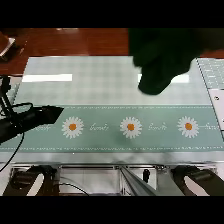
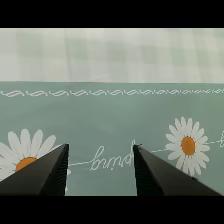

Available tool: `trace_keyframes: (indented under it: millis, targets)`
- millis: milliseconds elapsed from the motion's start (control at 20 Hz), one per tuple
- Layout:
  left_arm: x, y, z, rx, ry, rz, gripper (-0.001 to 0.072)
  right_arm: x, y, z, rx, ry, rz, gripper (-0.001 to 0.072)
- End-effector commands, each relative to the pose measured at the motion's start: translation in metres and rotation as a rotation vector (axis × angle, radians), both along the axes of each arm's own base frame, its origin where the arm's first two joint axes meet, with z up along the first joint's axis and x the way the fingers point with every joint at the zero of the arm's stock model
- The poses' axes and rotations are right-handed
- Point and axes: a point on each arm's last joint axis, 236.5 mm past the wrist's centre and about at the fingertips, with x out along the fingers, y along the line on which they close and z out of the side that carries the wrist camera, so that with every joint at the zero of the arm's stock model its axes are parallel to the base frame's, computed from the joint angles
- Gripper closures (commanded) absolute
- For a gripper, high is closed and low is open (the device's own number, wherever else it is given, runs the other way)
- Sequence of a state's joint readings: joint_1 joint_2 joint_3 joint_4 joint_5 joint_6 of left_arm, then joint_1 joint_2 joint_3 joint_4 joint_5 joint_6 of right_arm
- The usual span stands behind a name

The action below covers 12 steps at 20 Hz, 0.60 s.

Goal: Fold the shirts.

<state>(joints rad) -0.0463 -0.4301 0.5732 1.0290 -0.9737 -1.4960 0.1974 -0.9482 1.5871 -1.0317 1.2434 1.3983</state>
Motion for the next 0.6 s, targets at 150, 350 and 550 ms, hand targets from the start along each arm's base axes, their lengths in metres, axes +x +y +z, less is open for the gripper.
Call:
trace_keyframes:
  millis: [150,350,550]
  targets:
    - [-0.002,-0.004,-0.003,-0.020,0.008,-0.003,0.0204,-0.015,0.099,-0.176,-0.068,0.318,0.064,0.0681]
    - [-0.005,-0.005,-0.005,-0.019,0.021,-0.011,0.0204,-0.040,0.168,-0.279,-0.142,0.538,0.168,0.0681]
    - [-0.016,-0.007,-0.021,-0.013,0.082,-0.034,0.0204,-0.045,0.204,-0.321,-0.123,0.594,0.180,0.0681]
